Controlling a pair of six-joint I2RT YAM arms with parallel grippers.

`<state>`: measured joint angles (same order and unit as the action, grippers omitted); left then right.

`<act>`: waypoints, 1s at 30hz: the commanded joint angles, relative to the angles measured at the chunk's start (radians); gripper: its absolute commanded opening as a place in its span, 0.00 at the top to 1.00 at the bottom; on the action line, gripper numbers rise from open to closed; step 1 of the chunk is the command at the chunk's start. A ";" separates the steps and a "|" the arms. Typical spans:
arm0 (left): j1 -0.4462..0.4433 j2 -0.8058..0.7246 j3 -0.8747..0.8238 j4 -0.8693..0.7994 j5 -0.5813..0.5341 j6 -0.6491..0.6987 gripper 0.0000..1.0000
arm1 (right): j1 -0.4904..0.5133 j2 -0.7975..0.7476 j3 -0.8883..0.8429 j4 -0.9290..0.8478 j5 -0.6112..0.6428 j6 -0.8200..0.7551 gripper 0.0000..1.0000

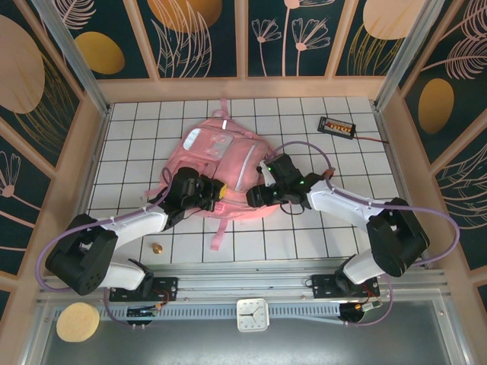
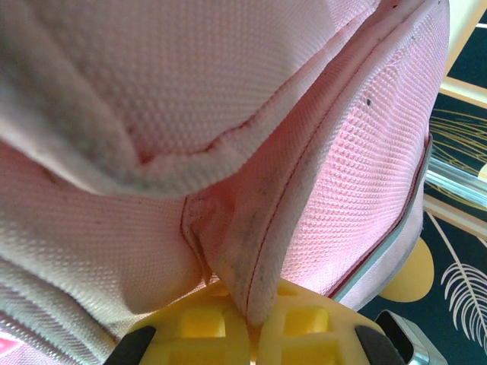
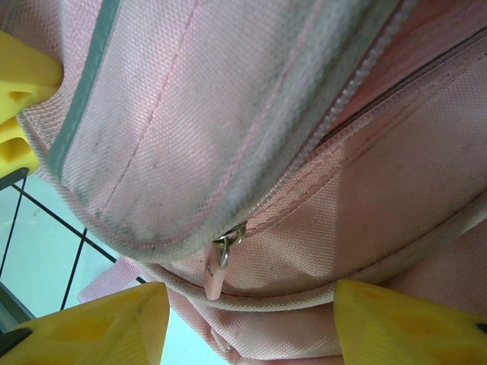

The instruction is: Pack the student bag

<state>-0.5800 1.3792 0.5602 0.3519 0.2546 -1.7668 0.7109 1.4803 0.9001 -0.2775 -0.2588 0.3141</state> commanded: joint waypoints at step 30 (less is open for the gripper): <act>-0.001 -0.072 0.057 0.024 0.018 0.002 1.00 | 0.080 0.070 0.067 0.016 0.104 -0.078 0.83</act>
<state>-0.5781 1.3586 0.5858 0.2947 0.2462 -1.7664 0.7753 1.5570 0.9428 -0.2451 -0.1707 0.2584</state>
